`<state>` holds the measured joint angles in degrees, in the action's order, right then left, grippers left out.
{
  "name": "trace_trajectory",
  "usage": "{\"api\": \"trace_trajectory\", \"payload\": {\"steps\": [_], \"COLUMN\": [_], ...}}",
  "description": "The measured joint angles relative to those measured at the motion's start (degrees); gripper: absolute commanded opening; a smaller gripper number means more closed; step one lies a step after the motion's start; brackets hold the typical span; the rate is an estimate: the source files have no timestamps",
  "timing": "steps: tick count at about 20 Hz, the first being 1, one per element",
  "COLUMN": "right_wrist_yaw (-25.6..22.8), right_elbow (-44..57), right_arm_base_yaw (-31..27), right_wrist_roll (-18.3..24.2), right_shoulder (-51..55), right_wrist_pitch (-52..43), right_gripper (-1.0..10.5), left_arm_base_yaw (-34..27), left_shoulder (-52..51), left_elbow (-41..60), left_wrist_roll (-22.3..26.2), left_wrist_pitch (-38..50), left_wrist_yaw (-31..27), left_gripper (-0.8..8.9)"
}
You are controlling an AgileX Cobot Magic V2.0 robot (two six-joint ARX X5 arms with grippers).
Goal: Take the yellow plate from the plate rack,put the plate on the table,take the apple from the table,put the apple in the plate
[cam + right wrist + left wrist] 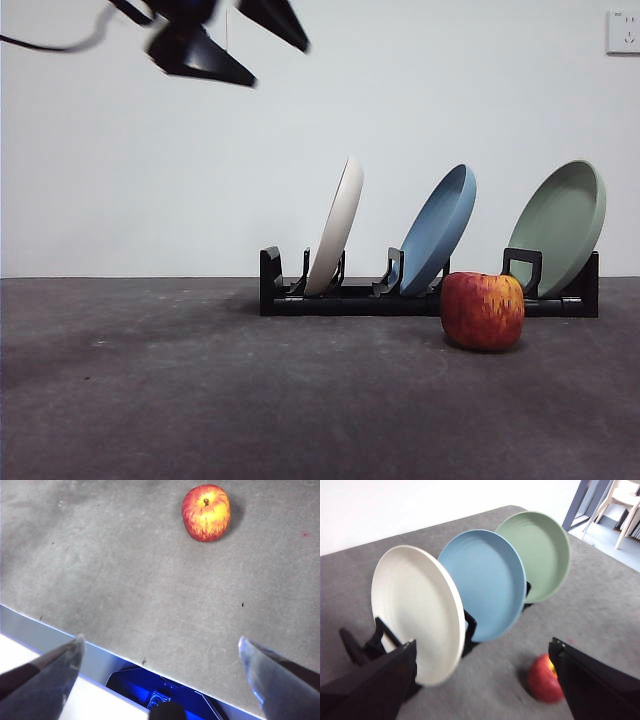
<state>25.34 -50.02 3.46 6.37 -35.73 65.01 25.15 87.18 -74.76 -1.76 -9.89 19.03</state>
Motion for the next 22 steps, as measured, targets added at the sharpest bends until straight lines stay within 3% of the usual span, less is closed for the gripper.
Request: {"api": "trace_trajectory", "payload": {"steps": [7, 16, 19, 22], "right_wrist_yaw": [0.00, 0.00, 0.00, 0.00], "right_elbow": [0.00, 0.00, -0.02, 0.00], "right_arm_base_yaw": [0.00, 0.00, 0.00, 0.00], "right_wrist_roll": [-0.15, -0.17, -0.59, -0.85], "right_shoulder": [0.00, 0.00, -0.04, -0.04], "right_wrist_pitch": [0.02, 0.04, 0.04, 0.04], "right_gripper": [6.8, 6.6, 6.6, 6.6], "left_arm_base_yaw": [2.43, 3.58, 3.58, 3.58], "left_shoulder": [19.76, 29.70, 30.14, 30.14], "left_elbow": [-13.64, -16.17, -16.17, -16.17], "left_wrist_roll": [0.00, 0.00, 0.09, 0.11], "left_wrist_pitch": [3.02, 8.90, 9.16, 9.40], "left_wrist_yaw": [-1.92, -5.11, -5.38, -5.33], "left_gripper": [4.44, 4.27, 1.98, 0.27]}}
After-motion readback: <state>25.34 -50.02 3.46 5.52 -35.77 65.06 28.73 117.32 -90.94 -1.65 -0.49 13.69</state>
